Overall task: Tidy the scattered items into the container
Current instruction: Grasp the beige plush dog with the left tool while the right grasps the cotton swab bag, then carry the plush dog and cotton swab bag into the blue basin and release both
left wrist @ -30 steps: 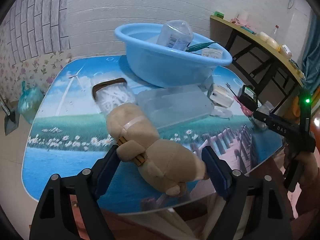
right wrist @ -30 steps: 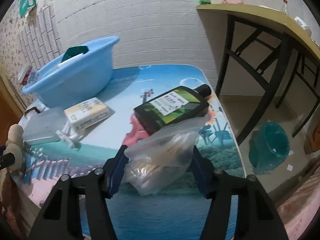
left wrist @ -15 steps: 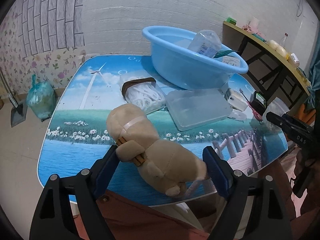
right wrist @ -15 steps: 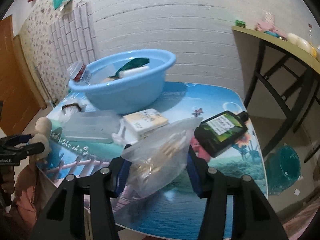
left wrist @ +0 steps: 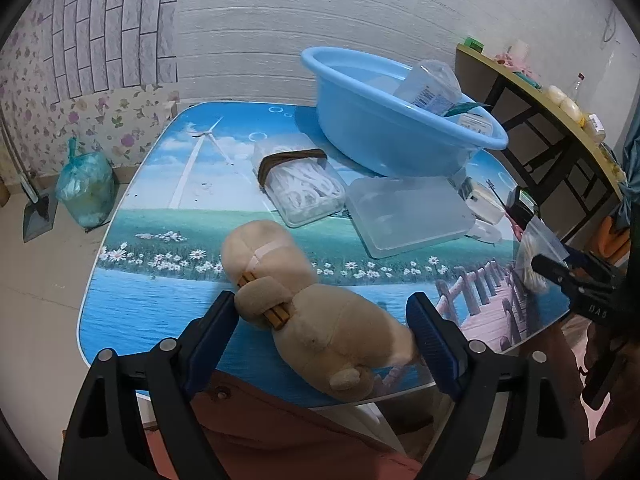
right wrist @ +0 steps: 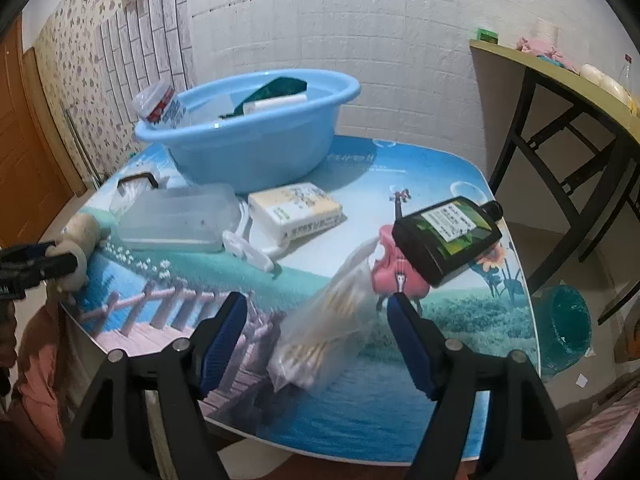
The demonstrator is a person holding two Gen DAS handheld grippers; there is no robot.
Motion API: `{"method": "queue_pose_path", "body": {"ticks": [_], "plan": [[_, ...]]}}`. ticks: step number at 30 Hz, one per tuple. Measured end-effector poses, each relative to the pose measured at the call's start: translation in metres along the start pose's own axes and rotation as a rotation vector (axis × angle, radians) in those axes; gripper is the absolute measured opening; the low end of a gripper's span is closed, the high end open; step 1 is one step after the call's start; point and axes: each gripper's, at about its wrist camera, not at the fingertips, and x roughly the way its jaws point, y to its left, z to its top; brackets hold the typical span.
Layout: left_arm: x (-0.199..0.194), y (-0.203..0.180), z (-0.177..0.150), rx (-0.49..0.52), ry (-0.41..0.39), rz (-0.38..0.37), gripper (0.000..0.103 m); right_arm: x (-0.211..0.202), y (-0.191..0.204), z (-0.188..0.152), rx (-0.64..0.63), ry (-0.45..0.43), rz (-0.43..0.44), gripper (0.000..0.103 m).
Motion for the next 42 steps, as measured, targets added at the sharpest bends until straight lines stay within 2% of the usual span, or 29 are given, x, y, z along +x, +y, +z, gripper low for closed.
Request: {"method": "queue_pose_path", "body": {"ticks": [6, 11, 14, 17, 21, 22, 23, 24, 25, 26, 27, 30, 33, 42], "plan": [[0.0, 0.011, -0.005, 0.008, 0.019, 0.048, 0.086, 0.005, -0.008, -0.009, 0.019, 0.032, -0.017, 0.073], [-0.002, 0.023, -0.01, -0.044, 0.023, 0.038, 0.09, 0.006, -0.009, -0.009, 0.039, 0.034, -0.012, 0.073], [0.002, 0.021, -0.01, -0.053, 0.031, 0.029, 0.09, 0.009, 0.003, -0.009, 0.028, 0.046, 0.019, 0.073], [0.01, 0.015, -0.013, -0.054, 0.049, 0.013, 0.09, 0.013, 0.015, -0.011, -0.023, 0.053, -0.008, 0.073], [0.013, 0.006, -0.014, -0.027, 0.037, 0.04, 0.09, 0.016, 0.014, -0.012, -0.019, 0.063, -0.017, 0.073], [0.013, 0.005, -0.014, -0.025, 0.035, 0.042, 0.09, 0.016, 0.012, -0.012, -0.006, 0.068, -0.018, 0.073], [0.013, 0.004, -0.014, -0.025, 0.029, 0.038, 0.082, 0.017, 0.009, -0.013, 0.007, 0.071, -0.015, 0.072], [0.012, 0.003, -0.013, -0.021, 0.024, 0.04, 0.076, 0.017, 0.008, -0.013, 0.015, 0.073, -0.014, 0.068], [0.012, 0.002, -0.012, -0.01, 0.02, 0.042, 0.062, 0.018, 0.005, -0.013, 0.026, 0.074, -0.017, 0.053], [0.012, 0.002, -0.011, -0.004, 0.022, 0.03, 0.051, 0.017, 0.004, -0.013, 0.025, 0.069, -0.032, 0.047], [0.012, 0.001, -0.01, 0.0, 0.027, 0.008, 0.048, 0.017, 0.003, -0.013, 0.025, 0.071, -0.04, 0.038], [0.008, -0.002, -0.009, 0.013, 0.011, 0.007, 0.048, 0.015, -0.004, -0.011, 0.052, 0.069, 0.006, 0.028], [-0.001, -0.006, -0.006, 0.033, -0.029, 0.021, 0.048, 0.011, -0.007, -0.01, 0.063, 0.047, 0.024, 0.025], [-0.032, -0.015, 0.022, 0.045, -0.135, 0.029, 0.048, -0.021, -0.006, 0.014, 0.066, -0.077, 0.074, 0.024]]}}
